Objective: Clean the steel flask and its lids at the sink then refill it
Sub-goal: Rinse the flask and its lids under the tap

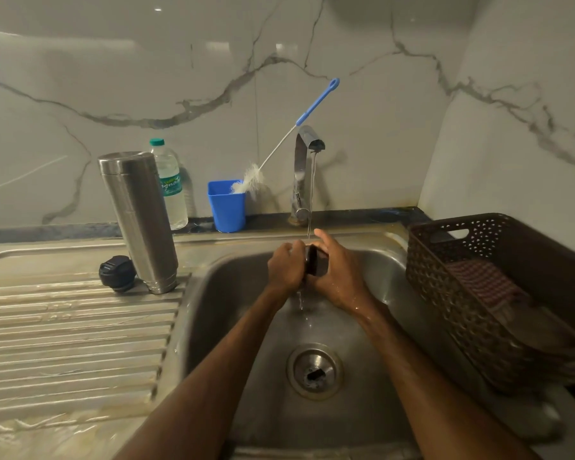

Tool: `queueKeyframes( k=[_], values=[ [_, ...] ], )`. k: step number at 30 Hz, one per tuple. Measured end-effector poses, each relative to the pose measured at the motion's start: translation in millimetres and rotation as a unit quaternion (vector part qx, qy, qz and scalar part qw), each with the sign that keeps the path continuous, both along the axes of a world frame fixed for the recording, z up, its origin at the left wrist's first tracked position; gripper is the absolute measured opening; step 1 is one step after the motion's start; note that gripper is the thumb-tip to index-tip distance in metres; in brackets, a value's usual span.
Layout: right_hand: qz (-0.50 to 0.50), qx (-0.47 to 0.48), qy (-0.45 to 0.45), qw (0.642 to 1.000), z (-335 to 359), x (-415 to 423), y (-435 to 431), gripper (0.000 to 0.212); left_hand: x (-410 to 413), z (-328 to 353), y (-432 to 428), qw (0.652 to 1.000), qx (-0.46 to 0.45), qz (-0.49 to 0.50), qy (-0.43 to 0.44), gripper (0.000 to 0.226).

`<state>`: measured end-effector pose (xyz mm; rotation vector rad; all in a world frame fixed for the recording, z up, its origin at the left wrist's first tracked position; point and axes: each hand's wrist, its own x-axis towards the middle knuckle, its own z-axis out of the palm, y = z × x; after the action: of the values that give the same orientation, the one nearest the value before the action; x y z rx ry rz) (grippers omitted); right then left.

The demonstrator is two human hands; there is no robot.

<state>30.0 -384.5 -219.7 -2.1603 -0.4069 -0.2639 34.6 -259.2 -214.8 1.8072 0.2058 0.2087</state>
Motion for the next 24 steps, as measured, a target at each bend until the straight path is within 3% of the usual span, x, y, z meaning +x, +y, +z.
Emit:
queueKeyframes(
  k=[7,12,15,18,21,24],
  values=[
    [0.073,0.131,0.061,0.987,7,-3,-9,0.101,3,6,13,0.996,-0.069,0.007,0.050,0.037],
    [0.076,0.195,0.083,0.974,12,-2,-12,0.092,-4,10,8,0.986,-0.145,-0.056,0.067,0.043],
    [0.064,0.229,0.112,0.965,11,-1,-8,0.075,-6,14,9,0.969,-0.226,-0.088,0.049,0.048],
    [0.052,0.333,0.187,0.923,15,-2,-1,0.049,-5,20,7,0.952,-0.290,-0.097,0.001,0.037],
    [0.056,0.420,0.267,0.866,18,-3,-2,0.048,-5,18,2,0.951,-0.293,-0.091,-0.030,0.030],
    [0.055,0.504,0.334,0.794,22,-5,-2,0.048,-10,14,2,0.961,-0.248,-0.112,-0.037,0.036]
  ],
)
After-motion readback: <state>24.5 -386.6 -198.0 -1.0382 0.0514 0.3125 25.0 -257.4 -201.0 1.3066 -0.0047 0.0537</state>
